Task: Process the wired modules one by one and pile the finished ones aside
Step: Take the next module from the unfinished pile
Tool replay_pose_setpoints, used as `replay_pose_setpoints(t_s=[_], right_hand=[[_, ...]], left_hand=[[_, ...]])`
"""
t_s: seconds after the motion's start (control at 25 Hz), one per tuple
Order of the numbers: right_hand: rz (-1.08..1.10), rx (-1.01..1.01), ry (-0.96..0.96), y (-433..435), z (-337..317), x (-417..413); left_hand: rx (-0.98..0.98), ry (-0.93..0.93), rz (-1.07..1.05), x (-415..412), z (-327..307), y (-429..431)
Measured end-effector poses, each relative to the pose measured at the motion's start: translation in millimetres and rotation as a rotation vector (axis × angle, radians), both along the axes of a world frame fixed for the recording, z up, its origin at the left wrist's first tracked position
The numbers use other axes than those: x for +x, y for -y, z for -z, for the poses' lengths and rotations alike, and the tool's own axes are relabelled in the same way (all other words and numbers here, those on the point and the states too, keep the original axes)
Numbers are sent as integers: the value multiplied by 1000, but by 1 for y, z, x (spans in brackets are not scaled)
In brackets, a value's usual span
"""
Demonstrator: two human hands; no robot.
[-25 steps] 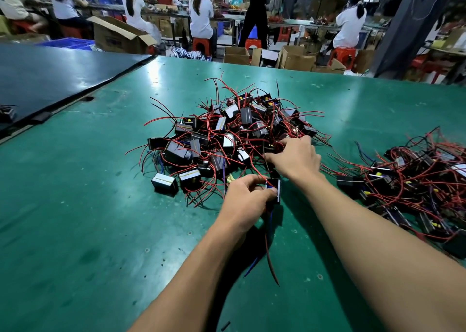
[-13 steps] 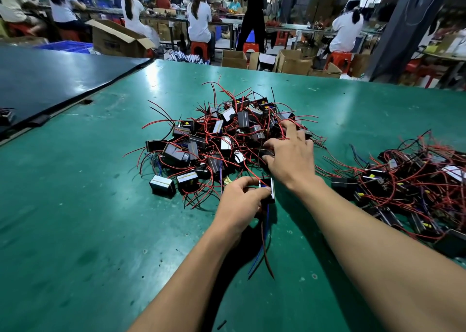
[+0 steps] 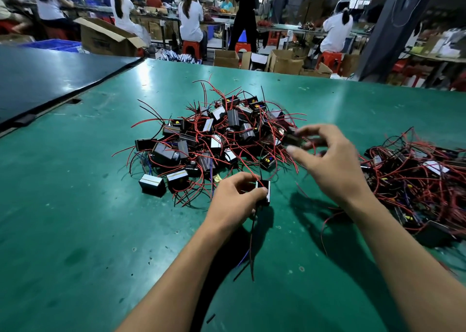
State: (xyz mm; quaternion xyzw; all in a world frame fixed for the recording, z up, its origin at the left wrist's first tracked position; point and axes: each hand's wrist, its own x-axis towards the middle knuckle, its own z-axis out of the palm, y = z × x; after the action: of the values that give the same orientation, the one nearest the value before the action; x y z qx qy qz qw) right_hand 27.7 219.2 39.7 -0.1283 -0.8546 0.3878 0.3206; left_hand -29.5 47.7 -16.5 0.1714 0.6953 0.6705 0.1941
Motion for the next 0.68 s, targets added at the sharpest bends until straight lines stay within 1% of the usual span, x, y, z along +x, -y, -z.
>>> replay_pose_setpoints(t_s=[0.12, 0.32, 0.36, 0.48, 0.6, 0.68], right_hand=[[-114, 30, 232, -3, 21, 31], [-177, 4, 409, 2, 44, 47], [-211, -34, 431, 2, 47, 47], [-286, -249, 408, -2, 49, 48], [-268, -319, 356, -7, 51, 49], [-247, -410, 313, -6, 53, 51]], left_hand=[[-60, -61, 21, 1, 1, 0], [-52, -49, 53, 3, 5, 0], [-47, -49, 50, 3, 6, -1], [-29, -36, 28, -1, 8, 1], [-46, -12, 48, -5, 8, 2], [-57, 18, 84, -4, 8, 2]])
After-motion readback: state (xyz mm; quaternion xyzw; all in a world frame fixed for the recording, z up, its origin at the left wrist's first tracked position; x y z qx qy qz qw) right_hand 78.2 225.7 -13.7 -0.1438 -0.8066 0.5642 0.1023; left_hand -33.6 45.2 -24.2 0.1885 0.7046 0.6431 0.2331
